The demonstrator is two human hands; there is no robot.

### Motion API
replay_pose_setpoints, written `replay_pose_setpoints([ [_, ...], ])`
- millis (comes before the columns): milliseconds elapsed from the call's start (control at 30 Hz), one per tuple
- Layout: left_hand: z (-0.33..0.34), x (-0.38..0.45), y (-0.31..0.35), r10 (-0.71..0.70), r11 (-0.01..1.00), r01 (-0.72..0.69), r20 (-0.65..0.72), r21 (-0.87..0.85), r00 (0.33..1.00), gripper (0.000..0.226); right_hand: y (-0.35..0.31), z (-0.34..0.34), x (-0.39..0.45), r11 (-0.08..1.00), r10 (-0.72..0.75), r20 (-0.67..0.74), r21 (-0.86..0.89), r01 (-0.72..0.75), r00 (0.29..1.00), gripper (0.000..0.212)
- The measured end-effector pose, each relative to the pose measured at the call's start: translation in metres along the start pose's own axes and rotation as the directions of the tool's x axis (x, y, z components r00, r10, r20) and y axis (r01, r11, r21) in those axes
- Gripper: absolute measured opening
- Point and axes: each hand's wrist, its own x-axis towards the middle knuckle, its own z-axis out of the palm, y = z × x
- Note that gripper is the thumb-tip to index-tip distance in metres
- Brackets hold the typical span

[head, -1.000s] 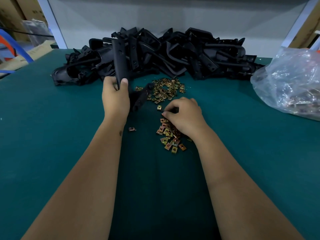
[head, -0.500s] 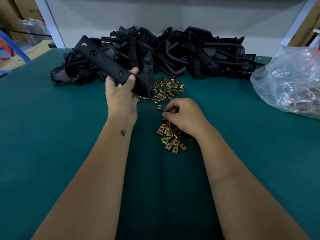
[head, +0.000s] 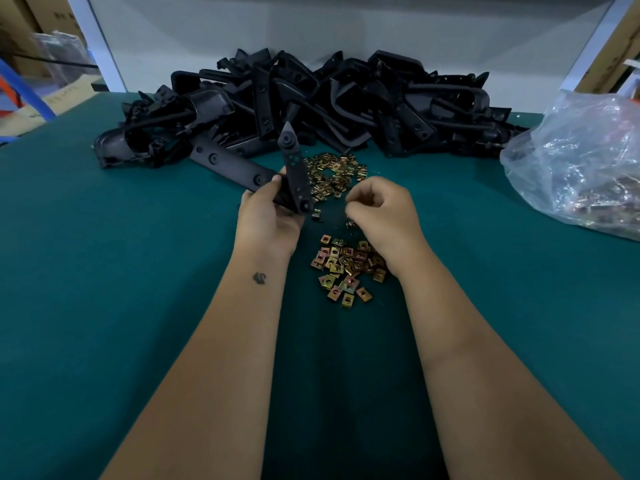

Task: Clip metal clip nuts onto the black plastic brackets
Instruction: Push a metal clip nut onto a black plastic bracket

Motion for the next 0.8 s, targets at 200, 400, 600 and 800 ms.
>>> replay_pose_setpoints([
  [200, 0.002, -0.006, -0.002, -0.029, 0.998, 0.029, -0.003, 0.061, 1.000, 0.016, 0.001, -0.002, 0.001, 0.931, 0.052, -0.038, 0.363, -0.035, 0.998, 0.029],
  [400, 0.007, -0.013, -0.005, 0.069, 0.953, -0.067, 0.006, 0.296, 0.998, 0.014, -0.002, -0.002, 0.000, 0.843, 0.093, -0.010, 0.534, -0.073, 0.996, 0.024],
  [600, 0.005, -0.015, -0.008, 0.155, 0.891, -0.158, 0.043, 0.425, 0.987, 0.071, -0.006, -0.004, -0.002, 0.757, 0.134, 0.005, 0.644, -0.105, 0.991, 0.013],
  [800, 0.002, -0.021, -0.014, 0.370, 0.503, -0.476, 0.317, 0.722, 0.873, 0.049, -0.008, -0.004, -0.004, 0.799, 0.123, 0.014, 0.592, -0.108, 0.992, 0.009],
])
